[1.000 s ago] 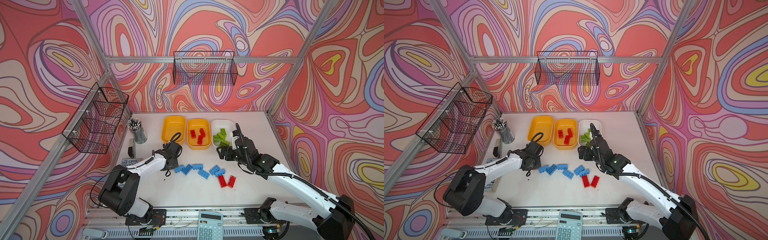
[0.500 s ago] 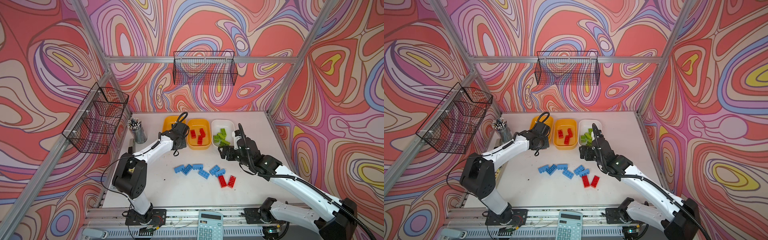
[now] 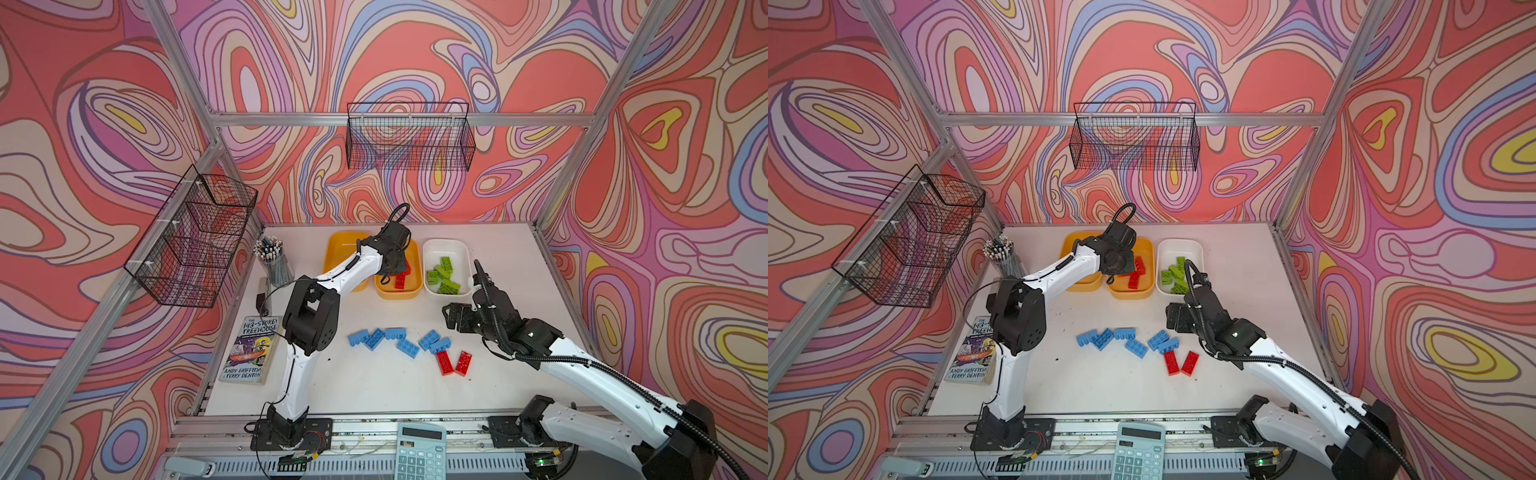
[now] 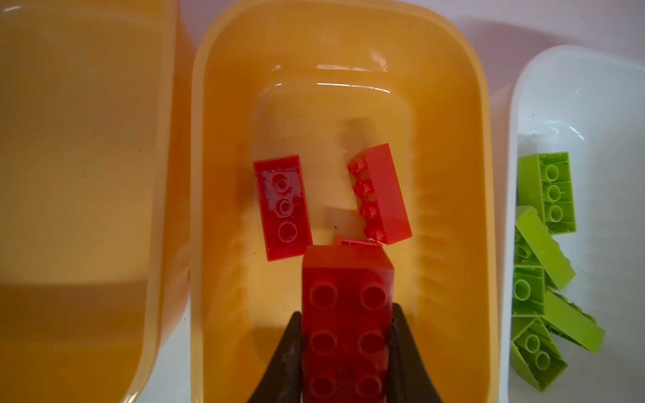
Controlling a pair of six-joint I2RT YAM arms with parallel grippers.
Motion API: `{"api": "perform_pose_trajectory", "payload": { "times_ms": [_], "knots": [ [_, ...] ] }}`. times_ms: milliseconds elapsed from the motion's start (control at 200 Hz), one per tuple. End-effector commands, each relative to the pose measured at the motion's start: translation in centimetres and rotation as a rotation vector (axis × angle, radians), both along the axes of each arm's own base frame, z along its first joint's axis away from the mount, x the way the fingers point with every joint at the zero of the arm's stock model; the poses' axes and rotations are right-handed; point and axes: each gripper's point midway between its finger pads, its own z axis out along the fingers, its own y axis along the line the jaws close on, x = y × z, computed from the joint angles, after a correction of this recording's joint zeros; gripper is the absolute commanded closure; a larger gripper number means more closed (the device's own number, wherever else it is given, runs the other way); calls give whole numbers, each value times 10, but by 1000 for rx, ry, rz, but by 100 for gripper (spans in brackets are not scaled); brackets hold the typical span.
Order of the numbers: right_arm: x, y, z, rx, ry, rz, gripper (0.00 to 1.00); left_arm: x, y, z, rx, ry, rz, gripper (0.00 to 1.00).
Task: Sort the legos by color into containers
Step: 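Carry the red brick with the left gripper into the yellow tub with red bricks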
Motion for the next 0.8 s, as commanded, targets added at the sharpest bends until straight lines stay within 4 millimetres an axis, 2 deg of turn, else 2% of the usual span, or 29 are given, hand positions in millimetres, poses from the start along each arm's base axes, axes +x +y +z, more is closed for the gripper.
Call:
{"api": "perform_pose_trajectory", "payload": {
  "times_ms": [0,45,115,185,295,386,491,586,796],
  "knots": [
    [-9,-1,-11,20,43,-14,7,-1,-3,-4,-6,44,-15,47],
    [-10,-3,-14,18,53,-19,7,-2,-8,-3,-29,47,-25,40],
    [-13,-9,-22,-14,69,-42,8,-7,-16,3,-72,44,-49,37],
    [-17,-11,-27,-39,84,-45,9,-16,-16,19,-82,10,-63,31],
    [-27,-7,-37,-38,115,-27,11,-35,-6,45,-86,-55,-65,25],
    [-36,2,-47,-35,145,-2,13,-58,9,54,-94,-82,-62,22],
    [-46,12,-59,-49,173,28,17,-89,33,57,-102,-100,-47,8],
    [-53,20,-67,-58,190,51,21,-127,55,46,-114,-94,-26,3],
    [-64,36,-88,-98,247,117,27,-206,115,24,-103,-84,67,0]
  ]
}}
